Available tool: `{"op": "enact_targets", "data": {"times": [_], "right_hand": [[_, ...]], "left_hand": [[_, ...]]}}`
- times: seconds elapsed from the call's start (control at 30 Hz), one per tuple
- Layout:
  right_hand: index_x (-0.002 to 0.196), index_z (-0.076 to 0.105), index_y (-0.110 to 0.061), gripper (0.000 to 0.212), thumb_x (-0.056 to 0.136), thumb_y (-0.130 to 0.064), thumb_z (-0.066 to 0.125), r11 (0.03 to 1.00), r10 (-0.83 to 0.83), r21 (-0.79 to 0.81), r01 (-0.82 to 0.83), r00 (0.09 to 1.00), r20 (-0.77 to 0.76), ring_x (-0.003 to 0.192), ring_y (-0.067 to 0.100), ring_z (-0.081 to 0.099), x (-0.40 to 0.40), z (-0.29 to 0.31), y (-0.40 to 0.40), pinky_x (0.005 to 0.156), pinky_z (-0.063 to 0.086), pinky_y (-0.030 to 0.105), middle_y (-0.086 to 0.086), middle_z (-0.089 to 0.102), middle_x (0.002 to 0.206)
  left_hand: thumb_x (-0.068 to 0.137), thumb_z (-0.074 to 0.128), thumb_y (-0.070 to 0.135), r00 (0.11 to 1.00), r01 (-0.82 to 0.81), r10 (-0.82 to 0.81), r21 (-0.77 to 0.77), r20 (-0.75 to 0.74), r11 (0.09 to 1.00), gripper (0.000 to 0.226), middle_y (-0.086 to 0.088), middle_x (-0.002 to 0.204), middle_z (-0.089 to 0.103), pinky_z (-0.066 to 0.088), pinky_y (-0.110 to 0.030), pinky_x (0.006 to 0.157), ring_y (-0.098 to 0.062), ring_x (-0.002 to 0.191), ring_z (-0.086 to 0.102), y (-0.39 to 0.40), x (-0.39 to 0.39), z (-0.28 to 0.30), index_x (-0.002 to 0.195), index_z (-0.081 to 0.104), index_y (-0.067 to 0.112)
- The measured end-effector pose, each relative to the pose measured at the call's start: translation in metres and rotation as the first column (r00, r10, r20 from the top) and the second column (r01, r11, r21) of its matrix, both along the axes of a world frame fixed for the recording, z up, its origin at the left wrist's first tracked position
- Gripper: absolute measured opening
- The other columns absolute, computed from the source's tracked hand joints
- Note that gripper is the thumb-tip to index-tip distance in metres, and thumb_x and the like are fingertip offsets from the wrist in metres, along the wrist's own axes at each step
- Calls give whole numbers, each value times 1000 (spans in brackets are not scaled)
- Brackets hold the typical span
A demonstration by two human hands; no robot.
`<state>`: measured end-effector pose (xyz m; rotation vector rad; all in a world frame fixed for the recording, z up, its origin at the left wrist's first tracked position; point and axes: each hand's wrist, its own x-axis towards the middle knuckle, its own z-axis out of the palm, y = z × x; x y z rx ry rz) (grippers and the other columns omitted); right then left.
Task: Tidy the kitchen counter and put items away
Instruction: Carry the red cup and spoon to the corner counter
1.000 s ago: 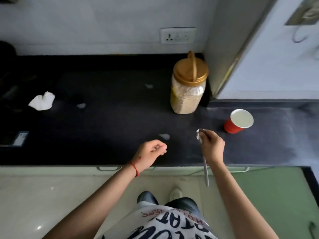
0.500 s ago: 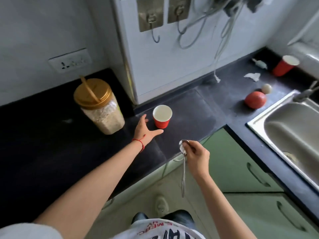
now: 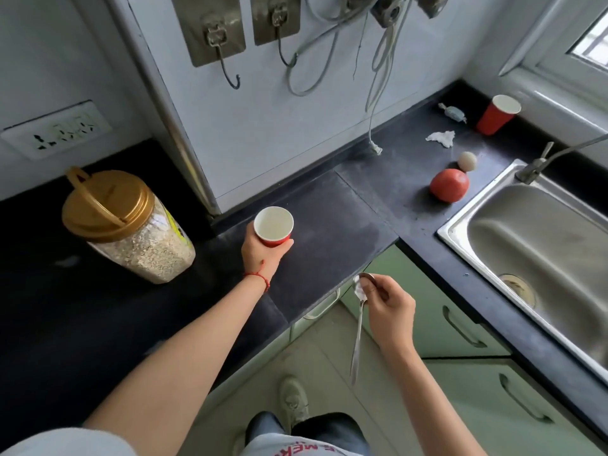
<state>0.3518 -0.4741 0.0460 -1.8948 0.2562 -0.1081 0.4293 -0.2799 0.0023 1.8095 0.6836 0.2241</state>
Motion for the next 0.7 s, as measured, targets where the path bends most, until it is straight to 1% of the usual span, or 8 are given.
{"op": "enact_targets", "data": {"times": [0.07, 0.17, 0.27, 0.37, 0.43, 0.53, 0.63, 0.7], "right_hand": [[66, 62, -31, 30, 85, -7, 62, 1000, 12, 10, -12, 1000, -14, 60, -5, 59, 4, -1, 1, 58, 43, 5, -13, 65, 56], [69, 66, -27, 25, 85, -7, 61, 997, 64, 35, -63, 998, -29, 62, -2, 60, 10, -2, 9, 59, 43, 4, -12, 66, 59], [73, 68, -22, 20, 84, -7, 62, 985, 168, 53, -165, 984, -59, 63, -1, 61, 12, -6, 26, 61, 43, 4, -8, 67, 65], [72, 68, -28, 22, 83, -9, 63, 955, 292, 91, -284, 951, -100, 62, -1, 62, 8, -11, 51, 61, 46, 8, -10, 69, 64], [71, 67, -30, 23, 84, -12, 63, 914, 402, 114, -389, 906, -130, 62, 0, 61, 2, -13, 71, 60, 46, 9, -12, 69, 64], [69, 66, -32, 25, 84, -12, 64, 827, 562, 128, -548, 815, -139, 59, -6, 60, -13, -11, 107, 59, 45, 6, -20, 68, 61], [68, 65, -33, 24, 83, -14, 65, 718, 695, 96, -689, 708, -125, 60, -4, 60, -38, -5, 145, 58, 44, 6, -12, 68, 64], [69, 67, -28, 18, 82, -16, 65, 637, 770, 86, -766, 626, -127, 62, 1, 61, -59, -3, 169, 60, 46, 11, -6, 69, 71]], "left_hand": [[60, 84, 9, 1000, 9, -10, 20, 22, 1000, 76, -14, 128, 56, 38, -21, 91, -24, 116, 54, 2, -6, 7, 127, 47, 5], [59, 84, 9, 999, 18, -20, 38, 35, 999, 75, -12, 124, 58, 38, -20, 89, -11, 104, 49, 8, -28, 18, 125, 48, 5], [57, 86, 9, 999, -53, 52, 36, 15, 998, 75, -4, 112, 59, 40, -20, 86, -8, 101, 49, 20, -64, 22, 124, 50, 7], [56, 86, 8, 987, -156, 156, 18, -28, 988, 74, 4, 103, 57, 41, -19, 82, -8, 98, 53, 37, -110, 22, 121, 52, 9], [53, 87, 9, 971, -235, 234, -30, -53, 971, 75, 3, 102, 60, 45, -21, 82, -10, 97, 56, 52, -148, 19, 120, 53, 10], [41, 84, 30, 928, -370, 366, -68, -63, 926, 81, 6, 97, 64, 44, -11, 76, -10, 91, 60, 75, -214, 17, 114, 55, 13], [35, 78, 39, 860, -510, 507, -81, -56, 856, 80, 13, 95, 63, 46, -12, 76, -4, 90, 60, 91, -282, 19, 108, 53, 20], [33, 76, 42, 805, -594, 592, -63, -47, 802, 80, 19, 93, 60, 43, -10, 74, 0, 87, 57, 96, -326, 20, 108, 51, 26]]}}
